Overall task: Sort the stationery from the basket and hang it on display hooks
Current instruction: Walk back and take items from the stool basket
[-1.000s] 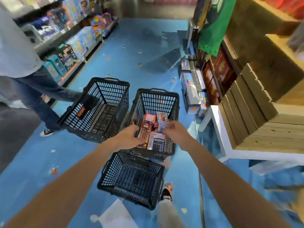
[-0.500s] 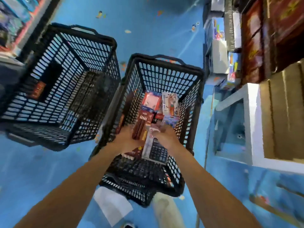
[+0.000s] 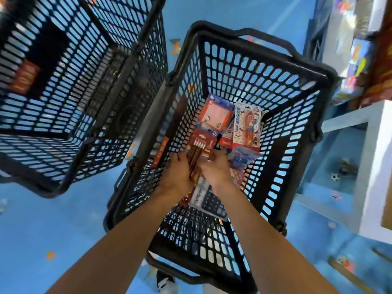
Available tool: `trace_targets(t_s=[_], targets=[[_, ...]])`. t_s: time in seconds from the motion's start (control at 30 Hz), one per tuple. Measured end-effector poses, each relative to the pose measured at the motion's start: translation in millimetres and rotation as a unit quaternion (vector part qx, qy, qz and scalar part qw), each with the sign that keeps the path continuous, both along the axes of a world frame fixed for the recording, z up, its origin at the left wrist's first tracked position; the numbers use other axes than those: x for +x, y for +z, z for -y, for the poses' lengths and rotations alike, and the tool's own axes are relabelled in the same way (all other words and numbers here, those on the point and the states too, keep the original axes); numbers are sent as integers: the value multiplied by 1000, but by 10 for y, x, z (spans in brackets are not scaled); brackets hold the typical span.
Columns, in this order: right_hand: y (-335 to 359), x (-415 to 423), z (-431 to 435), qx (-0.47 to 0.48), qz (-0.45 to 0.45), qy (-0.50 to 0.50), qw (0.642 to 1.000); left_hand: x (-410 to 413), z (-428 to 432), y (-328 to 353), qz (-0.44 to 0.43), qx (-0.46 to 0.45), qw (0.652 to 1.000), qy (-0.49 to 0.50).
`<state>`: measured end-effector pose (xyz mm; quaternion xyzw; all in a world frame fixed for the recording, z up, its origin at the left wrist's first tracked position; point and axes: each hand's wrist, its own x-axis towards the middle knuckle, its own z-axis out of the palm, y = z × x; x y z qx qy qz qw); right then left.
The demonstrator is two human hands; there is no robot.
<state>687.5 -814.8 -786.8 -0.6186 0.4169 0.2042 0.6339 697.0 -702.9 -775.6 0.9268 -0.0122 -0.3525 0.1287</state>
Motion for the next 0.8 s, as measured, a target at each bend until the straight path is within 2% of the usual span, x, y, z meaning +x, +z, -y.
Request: trace_targets(t_s=[0.2, 0.33, 0.43, 0.53, 0.63, 0.7, 0.8], targets=[[151, 0, -1, -4, 19, -55, 998, 31, 35, 158, 18, 9, 1000, -14], [241, -87, 37, 36, 39, -16, 998, 53, -70, 271, -26, -79, 992, 91], [330, -145, 62, 74, 61, 27, 995, 55, -114, 304, -21, -128, 978, 161], [355, -213, 56, 103, 52, 67, 991, 40, -95, 327, -89, -175, 966, 169], [345, -265, 116, 99, 42, 8, 994, 46, -50, 274, -124, -199, 958, 163], [312, -320, 195, 74, 16, -54, 996, 74, -43, 177, -113, -169, 966, 158], [178, -402, 280, 18, -27, -89, 995, 89, -65, 16, -53, -41, 995, 67]])
